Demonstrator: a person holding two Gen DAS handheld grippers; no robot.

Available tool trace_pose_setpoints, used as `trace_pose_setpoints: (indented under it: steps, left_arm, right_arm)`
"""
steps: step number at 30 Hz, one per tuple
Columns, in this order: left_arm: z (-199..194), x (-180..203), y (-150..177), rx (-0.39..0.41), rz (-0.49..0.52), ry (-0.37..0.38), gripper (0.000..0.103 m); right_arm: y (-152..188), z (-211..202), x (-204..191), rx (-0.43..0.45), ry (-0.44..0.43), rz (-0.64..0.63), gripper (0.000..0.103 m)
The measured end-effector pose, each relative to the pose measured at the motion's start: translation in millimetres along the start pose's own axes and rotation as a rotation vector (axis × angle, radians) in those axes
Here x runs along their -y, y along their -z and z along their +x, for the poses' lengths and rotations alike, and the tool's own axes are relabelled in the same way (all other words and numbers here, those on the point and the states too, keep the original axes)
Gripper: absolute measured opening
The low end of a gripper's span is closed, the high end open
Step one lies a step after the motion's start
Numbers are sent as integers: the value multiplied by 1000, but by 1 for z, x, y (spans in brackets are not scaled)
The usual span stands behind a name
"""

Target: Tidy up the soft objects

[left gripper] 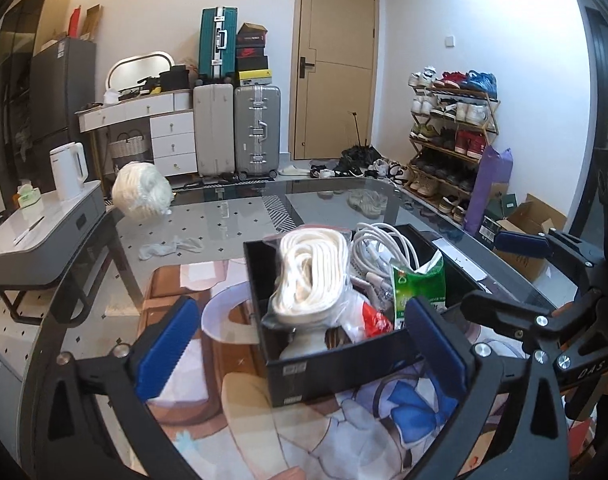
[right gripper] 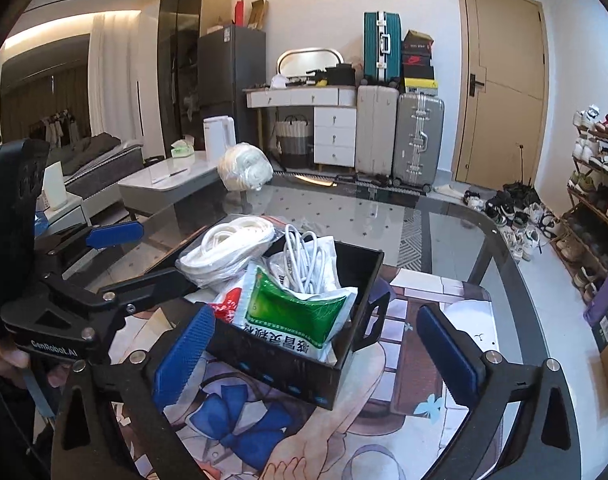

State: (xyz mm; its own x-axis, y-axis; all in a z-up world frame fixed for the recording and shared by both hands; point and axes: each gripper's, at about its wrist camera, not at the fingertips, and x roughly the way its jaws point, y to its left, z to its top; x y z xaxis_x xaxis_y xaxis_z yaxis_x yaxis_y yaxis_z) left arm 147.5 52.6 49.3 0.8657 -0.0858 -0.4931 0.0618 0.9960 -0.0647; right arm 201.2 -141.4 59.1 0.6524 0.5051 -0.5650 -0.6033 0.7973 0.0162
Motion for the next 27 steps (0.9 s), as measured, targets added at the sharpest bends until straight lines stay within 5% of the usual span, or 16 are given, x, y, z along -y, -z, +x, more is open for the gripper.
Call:
trace_pose_setpoints:
  steps: [27]
  left_arm:
    - [-22,-10,27,60,-61,-60,103]
  right_arm:
    - [27,-23,-3,101,-36,28,102]
